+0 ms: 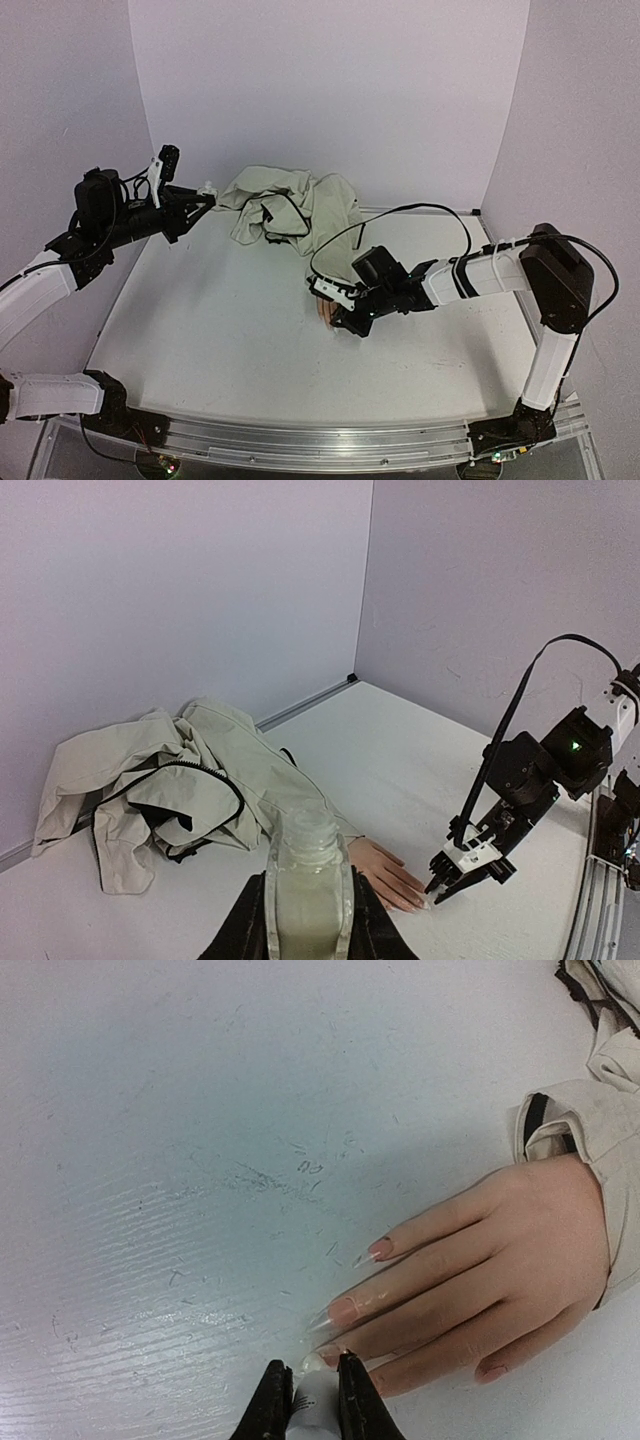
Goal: Paint the nails
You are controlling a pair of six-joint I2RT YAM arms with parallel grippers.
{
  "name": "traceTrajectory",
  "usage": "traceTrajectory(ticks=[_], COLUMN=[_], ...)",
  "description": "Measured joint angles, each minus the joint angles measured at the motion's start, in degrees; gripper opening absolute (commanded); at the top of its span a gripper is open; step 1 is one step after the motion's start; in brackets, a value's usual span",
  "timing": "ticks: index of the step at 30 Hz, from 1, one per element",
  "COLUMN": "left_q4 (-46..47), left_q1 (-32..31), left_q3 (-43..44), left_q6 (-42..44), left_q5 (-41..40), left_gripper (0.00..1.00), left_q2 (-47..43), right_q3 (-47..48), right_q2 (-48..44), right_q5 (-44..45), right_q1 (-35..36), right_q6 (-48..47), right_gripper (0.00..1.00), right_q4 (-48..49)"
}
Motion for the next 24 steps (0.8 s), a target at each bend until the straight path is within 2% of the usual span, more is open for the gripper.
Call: traceTrajectory(ticks=[24], left_q4=[-0.02], left_q1=[0.04], left_q3=[0.00], left_q6=[0.00], left_q5=[0.02], left_gripper=[0.00], left_q2=[0.00], right_q3=[0.00], right_q2=[0.00], right_q5=[1.20], right_q1=[0.00], right_q6=[0.00], right_gripper=[0.00], right_q4=[1.49])
